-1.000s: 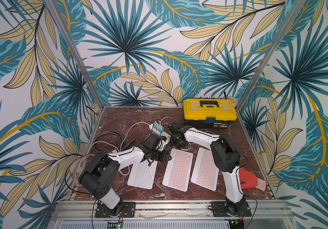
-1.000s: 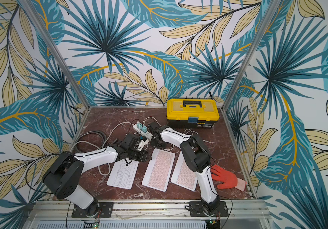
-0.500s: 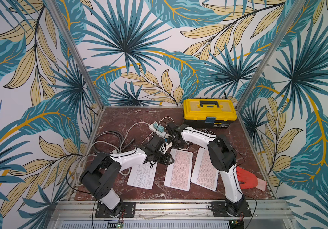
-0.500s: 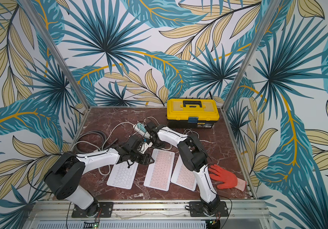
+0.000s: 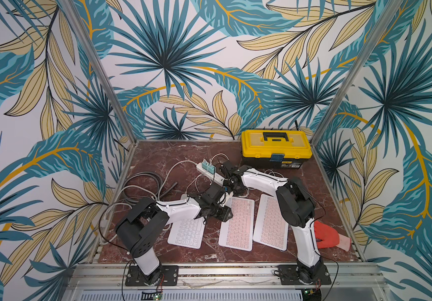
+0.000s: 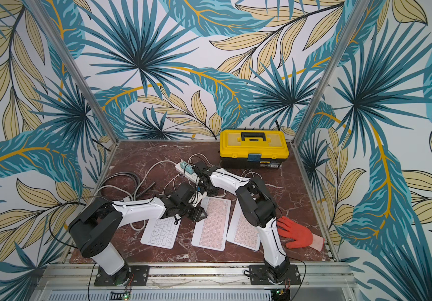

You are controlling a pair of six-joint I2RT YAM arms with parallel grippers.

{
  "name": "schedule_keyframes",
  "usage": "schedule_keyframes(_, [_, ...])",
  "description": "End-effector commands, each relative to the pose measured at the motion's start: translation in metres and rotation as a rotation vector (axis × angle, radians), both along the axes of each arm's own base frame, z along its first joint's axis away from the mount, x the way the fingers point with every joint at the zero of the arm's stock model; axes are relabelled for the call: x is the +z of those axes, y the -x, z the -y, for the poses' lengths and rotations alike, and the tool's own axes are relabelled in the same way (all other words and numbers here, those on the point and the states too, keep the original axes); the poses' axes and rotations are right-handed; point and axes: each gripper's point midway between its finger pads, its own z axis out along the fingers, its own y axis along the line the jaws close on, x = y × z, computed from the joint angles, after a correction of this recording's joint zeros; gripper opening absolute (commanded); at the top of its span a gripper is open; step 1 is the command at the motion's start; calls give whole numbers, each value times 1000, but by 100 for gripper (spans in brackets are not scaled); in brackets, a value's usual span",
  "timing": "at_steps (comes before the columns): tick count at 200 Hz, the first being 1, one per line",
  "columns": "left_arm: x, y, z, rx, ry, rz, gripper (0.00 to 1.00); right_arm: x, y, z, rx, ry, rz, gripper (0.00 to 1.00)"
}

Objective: Unplug the wireless keyboard
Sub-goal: Remove the power cord from the keyboard.

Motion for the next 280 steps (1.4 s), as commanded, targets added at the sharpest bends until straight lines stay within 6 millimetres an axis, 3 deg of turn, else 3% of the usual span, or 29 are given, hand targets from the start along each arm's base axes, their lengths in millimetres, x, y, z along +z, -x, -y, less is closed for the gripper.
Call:
schedule_keyframes(1, [-14, 18, -6, -61, -78, 21, 43, -38, 37, 10, -35, 8, -161, 7])
schedule_keyframes(27, [-16, 27, -4, -96, -64, 30, 43, -42, 37, 12, -68, -45, -173, 7])
schedule_keyframes(66, [-37, 43, -16, -82, -99, -34, 40, -44, 36, 22, -118, -72, -177, 7])
schedule_keyframes(141, [-59, 60, -33, -25, -144, -102, 39, -40, 25, 44, -257, -16, -120, 5])
schedule_keyframes(195, [-68, 67, -41, -8, -164, -136, 38, -24, -1, 37, 64, 136, -46, 5])
schedule_keyframes(229, [-69, 68, -42, 1, -166, -144, 38, -18, -5, 43, 53, 157, -29, 6])
schedule_keyframes(247, [-68, 68, -42, 4, -165, -144, 38, -16, -4, 32, 22, 79, -46, 9])
schedule_keyframes(280, [-71, 70, -45, 14, -173, -153, 38, -10, 1, 20, -22, -18, -63, 24])
